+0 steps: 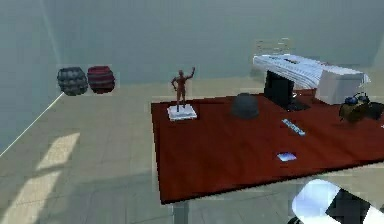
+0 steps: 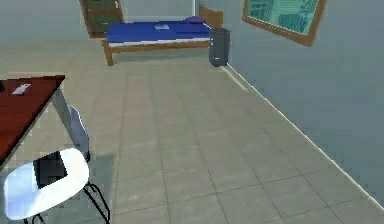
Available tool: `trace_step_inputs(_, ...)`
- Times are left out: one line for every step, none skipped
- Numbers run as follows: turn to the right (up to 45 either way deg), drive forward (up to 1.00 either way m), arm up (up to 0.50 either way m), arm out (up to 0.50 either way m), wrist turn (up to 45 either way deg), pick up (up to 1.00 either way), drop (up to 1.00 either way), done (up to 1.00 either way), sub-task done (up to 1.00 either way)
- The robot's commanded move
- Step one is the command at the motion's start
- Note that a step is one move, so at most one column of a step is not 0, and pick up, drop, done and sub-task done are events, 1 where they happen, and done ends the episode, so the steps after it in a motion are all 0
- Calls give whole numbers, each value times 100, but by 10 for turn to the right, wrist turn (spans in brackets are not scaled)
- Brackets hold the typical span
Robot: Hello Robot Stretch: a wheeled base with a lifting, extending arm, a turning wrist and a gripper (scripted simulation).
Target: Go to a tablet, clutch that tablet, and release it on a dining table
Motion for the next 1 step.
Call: trace_step_inputs(450,0,0,0,0,0,0,0,0)
